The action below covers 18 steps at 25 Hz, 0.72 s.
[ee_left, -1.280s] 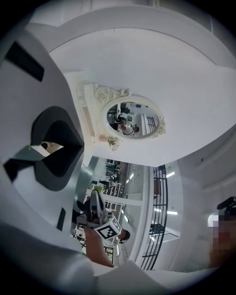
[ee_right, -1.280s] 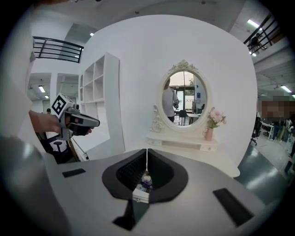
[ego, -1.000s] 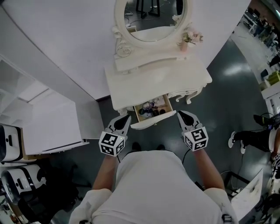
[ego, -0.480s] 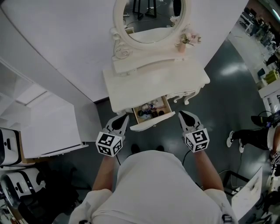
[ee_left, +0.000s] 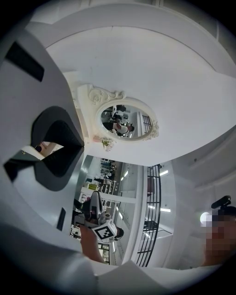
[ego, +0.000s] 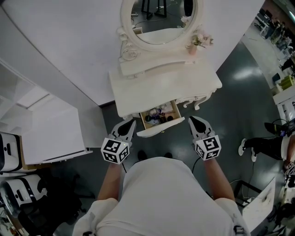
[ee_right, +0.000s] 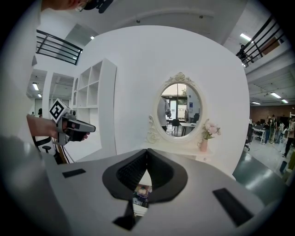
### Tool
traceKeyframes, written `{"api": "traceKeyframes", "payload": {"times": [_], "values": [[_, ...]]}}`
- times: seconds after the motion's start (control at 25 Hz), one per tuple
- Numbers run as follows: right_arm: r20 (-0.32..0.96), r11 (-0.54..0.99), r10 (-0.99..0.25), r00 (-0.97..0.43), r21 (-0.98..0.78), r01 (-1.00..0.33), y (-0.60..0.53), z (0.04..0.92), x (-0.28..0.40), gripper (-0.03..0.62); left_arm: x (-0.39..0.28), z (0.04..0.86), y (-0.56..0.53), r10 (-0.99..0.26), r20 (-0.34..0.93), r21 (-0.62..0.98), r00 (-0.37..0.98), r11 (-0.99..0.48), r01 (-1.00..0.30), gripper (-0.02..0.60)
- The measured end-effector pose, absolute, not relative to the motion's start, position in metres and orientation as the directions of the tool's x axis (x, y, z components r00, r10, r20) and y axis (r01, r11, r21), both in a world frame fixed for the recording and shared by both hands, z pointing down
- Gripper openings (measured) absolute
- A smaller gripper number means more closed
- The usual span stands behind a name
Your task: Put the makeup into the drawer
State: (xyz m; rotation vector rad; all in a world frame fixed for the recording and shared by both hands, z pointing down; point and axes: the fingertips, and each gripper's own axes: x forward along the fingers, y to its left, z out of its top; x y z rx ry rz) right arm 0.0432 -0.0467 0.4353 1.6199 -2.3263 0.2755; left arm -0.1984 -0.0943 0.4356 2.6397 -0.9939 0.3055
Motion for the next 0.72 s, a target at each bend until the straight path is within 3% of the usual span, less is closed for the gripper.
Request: {"api": "traceKeyframes", "payload": {"times": [0.72], "values": [[0.351, 0.351, -0.879, -0.324, 0.014, -0.936, -0.0507, 0.4347, 0.0439, 0.028, -0.1977, 0.4368, -0.1034, -0.595, 0.299, 0.223, 0.746, -0.716, -0.661, 0.016]]}}
